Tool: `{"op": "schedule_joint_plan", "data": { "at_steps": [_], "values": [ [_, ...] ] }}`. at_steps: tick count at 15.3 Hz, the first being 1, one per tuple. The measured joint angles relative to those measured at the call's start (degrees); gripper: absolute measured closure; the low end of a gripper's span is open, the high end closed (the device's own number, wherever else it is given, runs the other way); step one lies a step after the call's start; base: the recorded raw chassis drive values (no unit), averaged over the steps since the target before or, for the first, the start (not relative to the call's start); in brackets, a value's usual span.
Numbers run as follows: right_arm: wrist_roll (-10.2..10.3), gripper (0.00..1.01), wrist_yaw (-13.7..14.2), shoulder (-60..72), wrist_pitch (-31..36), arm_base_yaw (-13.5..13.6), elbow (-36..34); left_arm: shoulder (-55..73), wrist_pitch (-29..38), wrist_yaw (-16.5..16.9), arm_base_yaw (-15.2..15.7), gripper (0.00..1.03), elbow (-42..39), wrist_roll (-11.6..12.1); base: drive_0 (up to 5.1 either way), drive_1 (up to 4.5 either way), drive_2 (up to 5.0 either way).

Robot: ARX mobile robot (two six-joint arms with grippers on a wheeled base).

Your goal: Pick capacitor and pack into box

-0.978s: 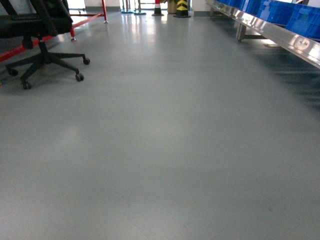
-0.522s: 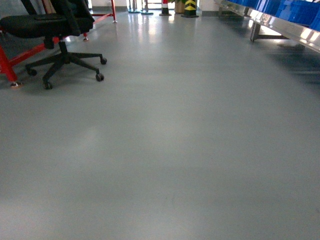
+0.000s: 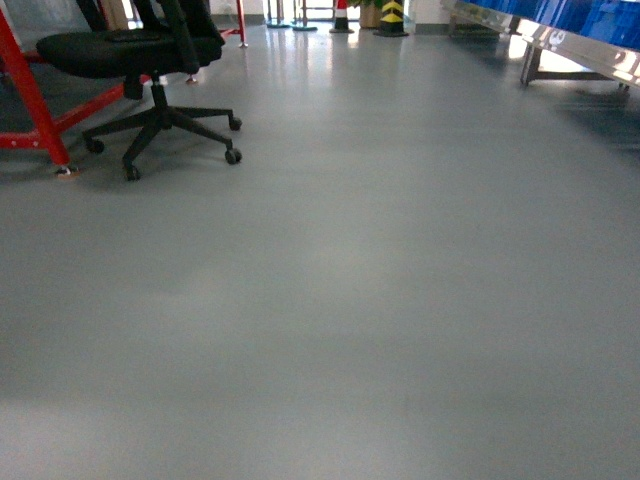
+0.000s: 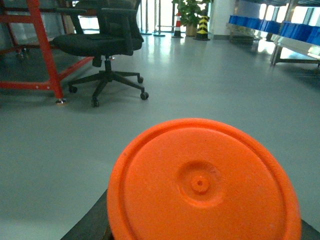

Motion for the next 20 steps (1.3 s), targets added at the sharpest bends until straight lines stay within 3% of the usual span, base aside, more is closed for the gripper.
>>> {"op": "schedule_joint_plan", "data": {
  "at_steps": [20],
  "values": [
    [0.0,0.03,0.0,0.0,0.26,0.0,0.0,0.0,0.07,0.0,0.0,0.59,0.0,0.0,-5.0,2.5,2.5]
  ]
}}
